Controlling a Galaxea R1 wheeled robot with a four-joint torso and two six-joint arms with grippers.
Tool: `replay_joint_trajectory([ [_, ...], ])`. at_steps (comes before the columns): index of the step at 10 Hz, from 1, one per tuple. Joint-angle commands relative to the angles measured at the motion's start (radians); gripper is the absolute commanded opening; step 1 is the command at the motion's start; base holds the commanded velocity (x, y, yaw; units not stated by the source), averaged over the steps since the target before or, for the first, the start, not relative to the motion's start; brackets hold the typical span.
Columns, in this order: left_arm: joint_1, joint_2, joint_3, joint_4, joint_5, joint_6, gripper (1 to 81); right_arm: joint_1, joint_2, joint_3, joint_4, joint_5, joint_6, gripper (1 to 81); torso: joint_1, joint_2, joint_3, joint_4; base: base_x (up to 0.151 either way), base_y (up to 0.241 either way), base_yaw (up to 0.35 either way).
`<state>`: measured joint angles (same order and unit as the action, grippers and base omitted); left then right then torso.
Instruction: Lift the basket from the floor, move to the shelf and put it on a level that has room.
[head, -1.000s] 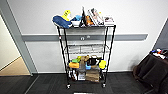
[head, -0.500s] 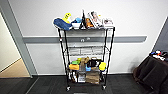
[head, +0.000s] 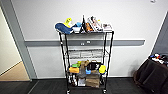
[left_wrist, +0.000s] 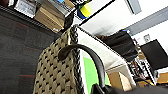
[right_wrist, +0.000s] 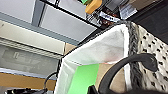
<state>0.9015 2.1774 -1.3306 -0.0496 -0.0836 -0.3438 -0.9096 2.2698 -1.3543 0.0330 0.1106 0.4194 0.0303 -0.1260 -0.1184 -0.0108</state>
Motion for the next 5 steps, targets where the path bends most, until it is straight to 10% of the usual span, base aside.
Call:
replay_joint_trajectory([
  [1, -0.14, -0.042, 0.094, 0.02, -0.03, -0.004, 1.0, 0.14, -0.022, 0.086, -0.036, 0.041, -0.004, 1.0, 0.0, 0.0, 0.0, 0.0, 0.075, 0.0, 0.0],
  [5, -0.155, -0.062, 0.137, 0.02, -0.03, -0.004, 1.0, 0.142, -0.027, 0.1, -0.038, 0.041, -0.004, 1.0, -0.002, 0.0, 0.0, 0.0, 0.089, 0.0, 0.0],
])
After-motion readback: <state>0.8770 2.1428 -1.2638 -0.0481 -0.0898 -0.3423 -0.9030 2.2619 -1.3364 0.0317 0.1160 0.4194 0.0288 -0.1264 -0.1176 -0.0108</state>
